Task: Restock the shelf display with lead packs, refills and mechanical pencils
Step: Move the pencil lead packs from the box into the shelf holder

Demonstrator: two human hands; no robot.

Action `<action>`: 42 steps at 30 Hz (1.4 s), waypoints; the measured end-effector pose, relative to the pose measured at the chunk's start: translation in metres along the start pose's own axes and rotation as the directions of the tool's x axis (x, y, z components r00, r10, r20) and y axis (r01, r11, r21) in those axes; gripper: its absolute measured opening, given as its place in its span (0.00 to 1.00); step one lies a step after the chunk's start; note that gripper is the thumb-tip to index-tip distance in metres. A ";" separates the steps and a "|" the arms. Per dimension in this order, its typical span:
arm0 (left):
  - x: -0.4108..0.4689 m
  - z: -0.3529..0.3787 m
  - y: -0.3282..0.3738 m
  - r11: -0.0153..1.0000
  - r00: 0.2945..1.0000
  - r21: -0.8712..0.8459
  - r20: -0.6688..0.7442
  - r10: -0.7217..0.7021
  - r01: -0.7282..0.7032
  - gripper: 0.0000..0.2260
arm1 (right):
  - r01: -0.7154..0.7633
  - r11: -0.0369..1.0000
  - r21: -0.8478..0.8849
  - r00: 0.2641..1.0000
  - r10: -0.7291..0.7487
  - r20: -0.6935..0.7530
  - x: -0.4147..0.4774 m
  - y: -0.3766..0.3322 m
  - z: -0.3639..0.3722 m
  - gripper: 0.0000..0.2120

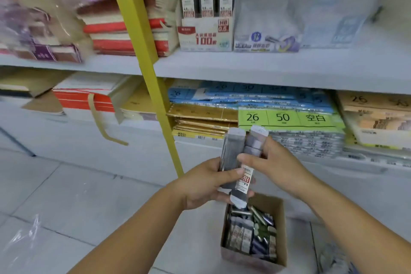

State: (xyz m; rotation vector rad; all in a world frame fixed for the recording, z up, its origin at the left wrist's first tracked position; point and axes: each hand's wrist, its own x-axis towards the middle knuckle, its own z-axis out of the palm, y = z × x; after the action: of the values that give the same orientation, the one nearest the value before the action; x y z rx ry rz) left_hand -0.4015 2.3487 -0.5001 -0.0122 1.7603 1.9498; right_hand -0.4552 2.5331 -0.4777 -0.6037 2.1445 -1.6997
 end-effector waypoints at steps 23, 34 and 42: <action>-0.028 -0.049 0.130 0.875 0.780 -0.048 -0.479 0.403 -0.482 0.10 | 0.207 0.978 -0.022 0.971 -0.208 -0.120 0.082 -0.189 -0.011 0.18; -0.029 -0.075 0.153 0.785 0.610 0.064 -0.593 0.526 -0.616 0.10 | 0.312 0.541 -0.781 0.781 -0.614 -0.114 0.155 -0.267 -0.019 0.19; -0.023 -0.082 0.148 0.789 0.642 0.027 -0.565 0.519 -0.614 0.11 | 0.359 0.510 -0.782 0.800 -0.599 -0.023 0.192 -0.260 -0.009 0.19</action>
State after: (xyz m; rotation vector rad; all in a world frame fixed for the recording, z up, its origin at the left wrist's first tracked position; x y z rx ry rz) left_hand -0.4633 2.2598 -0.3680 -0.0923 2.1302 2.7802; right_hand -0.5926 2.3901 -0.2228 -1.3747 3.1444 -1.0381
